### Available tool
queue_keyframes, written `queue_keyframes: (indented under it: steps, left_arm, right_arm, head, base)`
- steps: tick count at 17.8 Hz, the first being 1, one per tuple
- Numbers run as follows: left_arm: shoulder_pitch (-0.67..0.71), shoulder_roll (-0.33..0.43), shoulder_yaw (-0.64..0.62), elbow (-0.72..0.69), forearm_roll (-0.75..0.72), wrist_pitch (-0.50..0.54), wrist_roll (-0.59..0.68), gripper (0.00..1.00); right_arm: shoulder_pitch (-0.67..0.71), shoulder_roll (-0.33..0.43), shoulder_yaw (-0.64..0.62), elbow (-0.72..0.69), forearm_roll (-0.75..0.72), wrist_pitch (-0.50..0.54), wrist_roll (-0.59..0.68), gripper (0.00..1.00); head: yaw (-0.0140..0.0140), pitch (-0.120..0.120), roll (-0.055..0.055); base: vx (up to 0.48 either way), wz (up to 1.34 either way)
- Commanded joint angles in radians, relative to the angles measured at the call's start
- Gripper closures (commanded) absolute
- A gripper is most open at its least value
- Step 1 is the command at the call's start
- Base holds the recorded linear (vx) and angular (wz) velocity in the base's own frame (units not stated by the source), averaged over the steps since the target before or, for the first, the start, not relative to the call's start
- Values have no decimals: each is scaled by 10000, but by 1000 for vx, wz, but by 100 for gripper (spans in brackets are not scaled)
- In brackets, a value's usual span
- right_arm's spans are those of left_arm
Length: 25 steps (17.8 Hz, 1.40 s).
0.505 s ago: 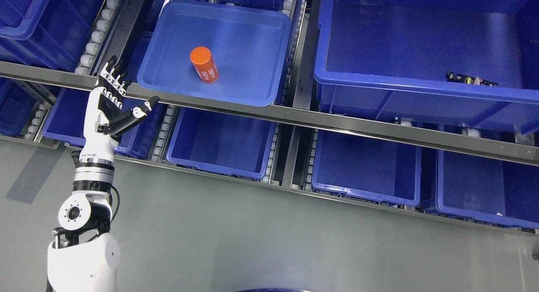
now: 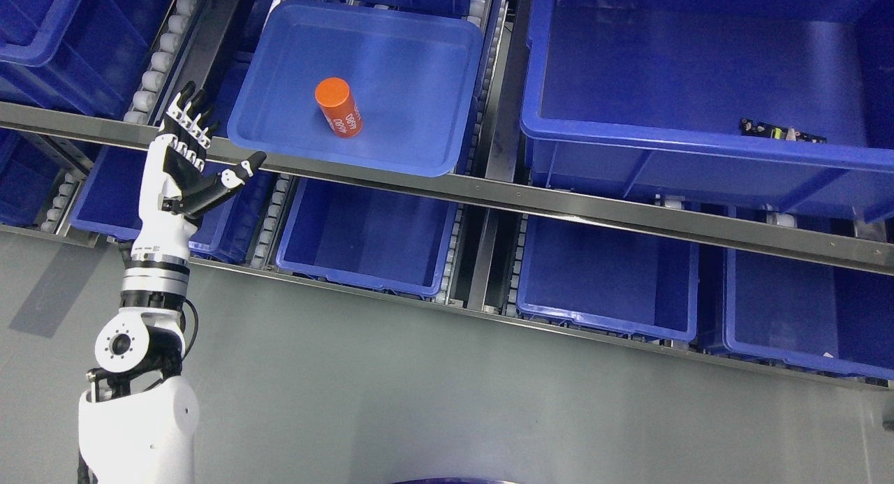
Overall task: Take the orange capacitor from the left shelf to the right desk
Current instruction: 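Reach the left hand into the blue bin toward the orange container, then close the left hand fingers around the orange container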
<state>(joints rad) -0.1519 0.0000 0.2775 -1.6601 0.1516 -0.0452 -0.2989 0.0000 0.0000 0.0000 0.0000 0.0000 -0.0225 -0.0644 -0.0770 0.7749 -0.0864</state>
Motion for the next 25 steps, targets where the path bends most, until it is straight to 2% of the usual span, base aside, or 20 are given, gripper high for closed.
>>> queue_keyframes:
  steps: [1, 8, 11, 22, 25]
  left_arm:
    - [-1834, 175, -106, 2680, -409, 7, -247, 0]
    - [-2682, 175, -2497, 4051, -917, 22, -155, 0]
    - [-3204, 175, -2530, 4833, -1148, 7, -155, 0]
    - [-4033, 175, -2576, 6308, -1455, -8, -155, 0]
    - [-4049, 175, -2561, 6323, -1455, -8, -171, 11]
  right_arm:
    - [215, -175, -123, -175, 61, -5, -1, 0]
    - [215, -175, -123, -175, 61, -5, -1, 0]
    - [215, -175, -123, -175, 61, -5, -1, 0]
    - [215, -175, -123, -175, 61, -5, -1, 0]
    - [215, -175, -123, -175, 61, -5, -1, 0]
  head:
    - [0, 0, 0]
    - [0, 0, 0]
    - [0, 0, 0]
    - [0, 0, 0]
    - [0, 0, 0]
  base:
    - [0, 0]
    - [0, 0]
    - [0, 0]
    - [0, 0]
    - [0, 0]
